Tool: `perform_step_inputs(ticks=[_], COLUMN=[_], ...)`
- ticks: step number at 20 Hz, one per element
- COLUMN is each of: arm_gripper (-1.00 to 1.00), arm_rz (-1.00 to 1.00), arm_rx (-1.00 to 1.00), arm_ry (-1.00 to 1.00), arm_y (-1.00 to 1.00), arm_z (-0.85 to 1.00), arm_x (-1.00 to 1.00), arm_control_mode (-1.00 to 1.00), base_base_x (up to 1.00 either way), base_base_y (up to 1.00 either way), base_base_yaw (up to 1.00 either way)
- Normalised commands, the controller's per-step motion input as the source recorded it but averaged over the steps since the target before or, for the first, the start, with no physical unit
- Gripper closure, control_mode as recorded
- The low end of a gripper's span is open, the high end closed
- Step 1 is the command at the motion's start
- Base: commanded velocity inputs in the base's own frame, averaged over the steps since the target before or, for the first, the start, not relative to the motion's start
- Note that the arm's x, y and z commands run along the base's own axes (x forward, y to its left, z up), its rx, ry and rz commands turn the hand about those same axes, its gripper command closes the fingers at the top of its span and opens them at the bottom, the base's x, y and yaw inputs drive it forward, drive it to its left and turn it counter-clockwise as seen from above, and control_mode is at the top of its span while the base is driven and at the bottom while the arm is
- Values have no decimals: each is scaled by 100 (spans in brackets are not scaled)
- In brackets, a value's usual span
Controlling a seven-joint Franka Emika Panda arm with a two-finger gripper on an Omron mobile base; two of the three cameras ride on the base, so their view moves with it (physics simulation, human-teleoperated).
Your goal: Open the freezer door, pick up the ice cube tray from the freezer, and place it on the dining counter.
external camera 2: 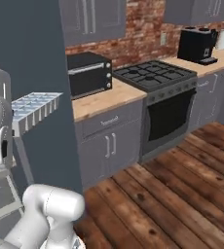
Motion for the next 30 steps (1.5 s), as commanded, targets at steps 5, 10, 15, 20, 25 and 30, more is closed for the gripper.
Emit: perform_step_inputs(ticks=[5,10,15,20,25,30], arm_gripper=[100,100,100,100,100,100], arm_rz=[0,0,0,0,0,0], arm_rx=[0,0,0,0,0,0], arm_ry=[0,0,0,0,0,0], arm_y=[0,0,0,0,0,0], arm_z=[0,0,0,0,0,0], arm_x=[0,0,0,0,0,0], arm_control_mode=[100,100,100,100,100,100], base_base_x=[-1,0,-1,0,18,41], base_base_y=[0,0,0,0,13,59], base_base_yaw=[-99,-100,-100,-96,-82,-71])
